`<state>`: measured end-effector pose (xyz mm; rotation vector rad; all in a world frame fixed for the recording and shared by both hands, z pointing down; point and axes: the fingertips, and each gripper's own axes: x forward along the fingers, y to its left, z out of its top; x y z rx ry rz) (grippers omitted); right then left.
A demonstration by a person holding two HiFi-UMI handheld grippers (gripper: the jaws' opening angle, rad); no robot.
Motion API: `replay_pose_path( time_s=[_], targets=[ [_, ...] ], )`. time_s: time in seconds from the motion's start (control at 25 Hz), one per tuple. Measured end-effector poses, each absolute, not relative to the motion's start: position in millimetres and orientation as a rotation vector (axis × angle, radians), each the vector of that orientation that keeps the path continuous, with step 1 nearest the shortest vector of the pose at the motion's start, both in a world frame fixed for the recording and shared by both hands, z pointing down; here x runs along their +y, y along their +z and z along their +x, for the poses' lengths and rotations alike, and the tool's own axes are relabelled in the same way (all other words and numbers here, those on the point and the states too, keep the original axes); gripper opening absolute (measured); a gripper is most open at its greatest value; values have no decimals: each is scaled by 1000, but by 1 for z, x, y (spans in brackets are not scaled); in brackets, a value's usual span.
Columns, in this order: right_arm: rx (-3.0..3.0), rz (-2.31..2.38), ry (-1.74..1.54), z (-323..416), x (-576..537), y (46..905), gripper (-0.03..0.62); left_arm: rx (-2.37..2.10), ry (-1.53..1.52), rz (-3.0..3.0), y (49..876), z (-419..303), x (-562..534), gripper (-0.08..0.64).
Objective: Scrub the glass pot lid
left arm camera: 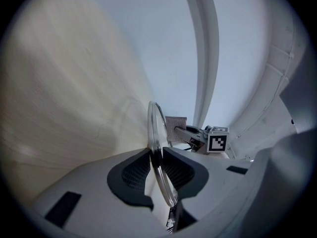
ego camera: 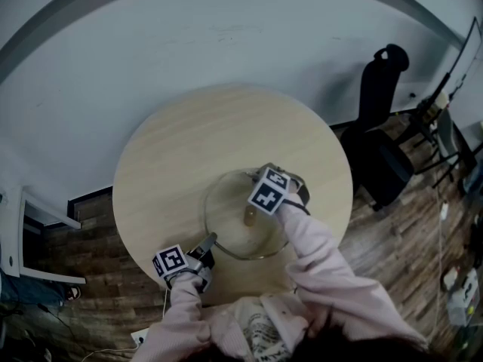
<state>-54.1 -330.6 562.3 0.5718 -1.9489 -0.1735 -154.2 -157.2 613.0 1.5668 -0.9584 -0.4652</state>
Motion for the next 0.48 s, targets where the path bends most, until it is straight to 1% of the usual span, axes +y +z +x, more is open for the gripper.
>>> replay_pose_path(
  time_s=[0.48],
  targets=[
    [-1963, 538, -142, -65, -319, 566, 77, -964, -459, 1565, 613, -155, -159, 81]
  ],
)
